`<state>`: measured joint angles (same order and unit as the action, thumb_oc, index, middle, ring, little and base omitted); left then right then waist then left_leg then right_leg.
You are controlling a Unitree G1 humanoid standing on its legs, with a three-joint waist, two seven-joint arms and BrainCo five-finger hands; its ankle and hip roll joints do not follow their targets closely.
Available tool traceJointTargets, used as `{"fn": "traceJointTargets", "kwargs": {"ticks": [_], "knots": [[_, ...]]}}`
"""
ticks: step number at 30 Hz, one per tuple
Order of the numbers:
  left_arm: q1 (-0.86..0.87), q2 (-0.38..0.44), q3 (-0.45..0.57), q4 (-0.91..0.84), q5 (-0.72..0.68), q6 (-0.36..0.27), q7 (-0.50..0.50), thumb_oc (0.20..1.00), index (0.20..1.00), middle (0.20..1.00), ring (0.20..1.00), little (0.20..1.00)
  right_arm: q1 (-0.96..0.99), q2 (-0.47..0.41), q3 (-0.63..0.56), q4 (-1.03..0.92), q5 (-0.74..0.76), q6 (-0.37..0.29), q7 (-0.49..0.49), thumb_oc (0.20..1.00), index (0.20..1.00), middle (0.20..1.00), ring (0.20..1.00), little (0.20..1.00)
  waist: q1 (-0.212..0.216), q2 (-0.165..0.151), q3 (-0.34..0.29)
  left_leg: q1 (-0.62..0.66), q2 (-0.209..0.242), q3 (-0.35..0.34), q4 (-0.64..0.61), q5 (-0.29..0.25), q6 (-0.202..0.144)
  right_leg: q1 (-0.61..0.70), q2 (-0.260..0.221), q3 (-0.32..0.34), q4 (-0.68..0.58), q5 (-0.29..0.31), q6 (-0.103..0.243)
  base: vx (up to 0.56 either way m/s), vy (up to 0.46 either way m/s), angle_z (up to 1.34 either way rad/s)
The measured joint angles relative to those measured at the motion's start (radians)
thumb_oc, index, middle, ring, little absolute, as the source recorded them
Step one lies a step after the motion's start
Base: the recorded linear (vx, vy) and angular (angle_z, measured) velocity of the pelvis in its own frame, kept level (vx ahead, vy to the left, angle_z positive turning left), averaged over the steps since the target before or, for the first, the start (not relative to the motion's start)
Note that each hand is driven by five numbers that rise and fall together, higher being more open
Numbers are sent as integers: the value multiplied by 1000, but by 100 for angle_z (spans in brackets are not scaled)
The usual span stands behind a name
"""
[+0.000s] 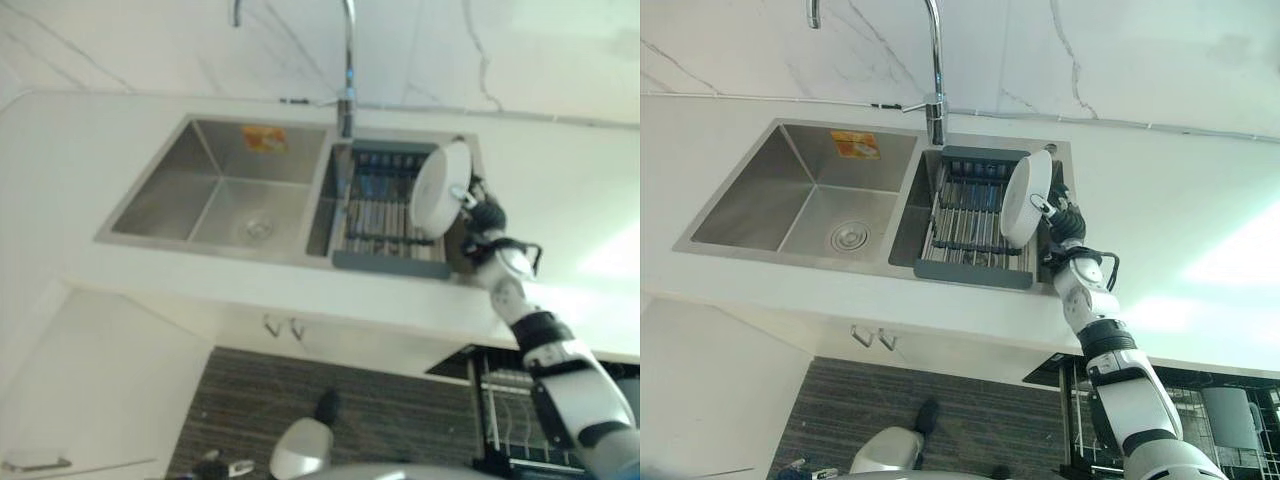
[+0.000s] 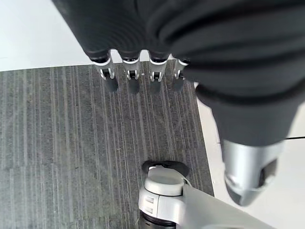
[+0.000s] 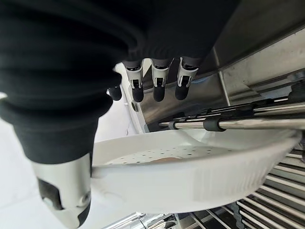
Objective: Place the dishes in the dishwasher.
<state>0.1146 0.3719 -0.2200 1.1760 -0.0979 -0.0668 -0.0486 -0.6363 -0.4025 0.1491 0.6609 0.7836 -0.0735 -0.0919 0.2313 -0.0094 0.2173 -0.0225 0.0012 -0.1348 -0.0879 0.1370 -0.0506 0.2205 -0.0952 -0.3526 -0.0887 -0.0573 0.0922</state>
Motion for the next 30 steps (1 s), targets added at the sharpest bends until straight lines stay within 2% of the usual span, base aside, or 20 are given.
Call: {"fn": "traceJointTargets", "kwargs": {"ticks": [18, 30], "knots": [[-7, 1, 4, -12, 0, 5, -14, 1000, 1000, 1000, 1000, 1000, -1, 0, 1, 0, -22, 2, 3, 1000, 1000, 1000, 1000, 1000, 6, -2, 2, -12, -1, -17, 0, 3, 1, -5, -1, -16, 0, -1, 1, -2, 2, 3], [-8, 1, 3, -36, 0, 20, -9, 1000, 1000, 1000, 1000, 1000, -1, 0, -2, 20, -57, -3, -75, 1000, 1000, 1000, 1000, 1000, 5, -2, 4, -17, 2, -8, 0, 3, 2, -16, -1, -5, 0, -1, 1, -3, -4, -1]]}}
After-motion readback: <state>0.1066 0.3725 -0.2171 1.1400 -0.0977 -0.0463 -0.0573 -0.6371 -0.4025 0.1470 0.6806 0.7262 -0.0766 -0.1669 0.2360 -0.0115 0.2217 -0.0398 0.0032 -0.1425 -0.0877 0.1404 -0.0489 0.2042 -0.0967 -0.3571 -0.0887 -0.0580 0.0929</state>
